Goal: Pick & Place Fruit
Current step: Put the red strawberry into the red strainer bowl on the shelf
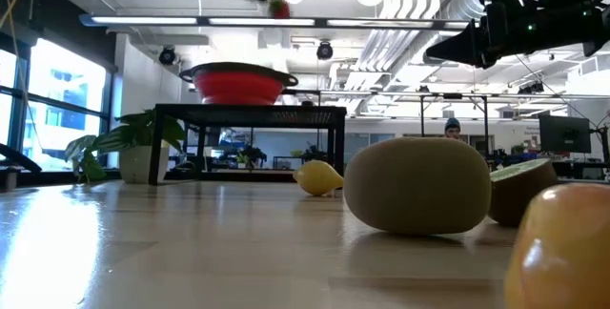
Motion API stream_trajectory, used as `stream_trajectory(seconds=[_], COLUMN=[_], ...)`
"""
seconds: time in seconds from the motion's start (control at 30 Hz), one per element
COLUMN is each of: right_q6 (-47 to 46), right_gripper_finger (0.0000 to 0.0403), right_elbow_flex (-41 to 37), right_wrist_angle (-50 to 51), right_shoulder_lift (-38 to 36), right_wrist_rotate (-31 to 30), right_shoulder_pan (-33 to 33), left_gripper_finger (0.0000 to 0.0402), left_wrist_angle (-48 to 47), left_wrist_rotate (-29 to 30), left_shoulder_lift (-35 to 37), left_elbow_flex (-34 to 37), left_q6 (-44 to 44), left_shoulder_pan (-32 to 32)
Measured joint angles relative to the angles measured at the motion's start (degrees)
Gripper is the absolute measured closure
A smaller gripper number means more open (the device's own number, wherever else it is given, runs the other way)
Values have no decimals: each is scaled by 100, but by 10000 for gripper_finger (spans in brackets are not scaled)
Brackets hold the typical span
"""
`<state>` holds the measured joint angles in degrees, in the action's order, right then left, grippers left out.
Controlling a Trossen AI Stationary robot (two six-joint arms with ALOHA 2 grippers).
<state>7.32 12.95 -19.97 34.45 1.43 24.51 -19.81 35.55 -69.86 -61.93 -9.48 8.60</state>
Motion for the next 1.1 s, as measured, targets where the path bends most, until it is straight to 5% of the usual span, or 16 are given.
stream_trajectory(seconds=[0.23, 0.57, 1.1], right_q6=[-1, -1, 44], right_gripper_finger=[399, 399, 399], right_elbow_flex=[0, 0, 0], right_wrist_angle=[-8, 1, -2], right_shoulder_lift=[-1, 1, 1], right_wrist_rotate=[1, 2, 0], right_shoulder_pan=[0, -2, -1], left_gripper_finger=[401, 401, 401], left_wrist_angle=[294, 335, 90], left_wrist_rotate=[30, -121, -1378], left_shoulder_lift=[421, 602, 602], left_elbow_flex=[5, -2, -2], left_q6=[579, 614, 196], left_shoulder_pan=[-298, -1819, -3964])
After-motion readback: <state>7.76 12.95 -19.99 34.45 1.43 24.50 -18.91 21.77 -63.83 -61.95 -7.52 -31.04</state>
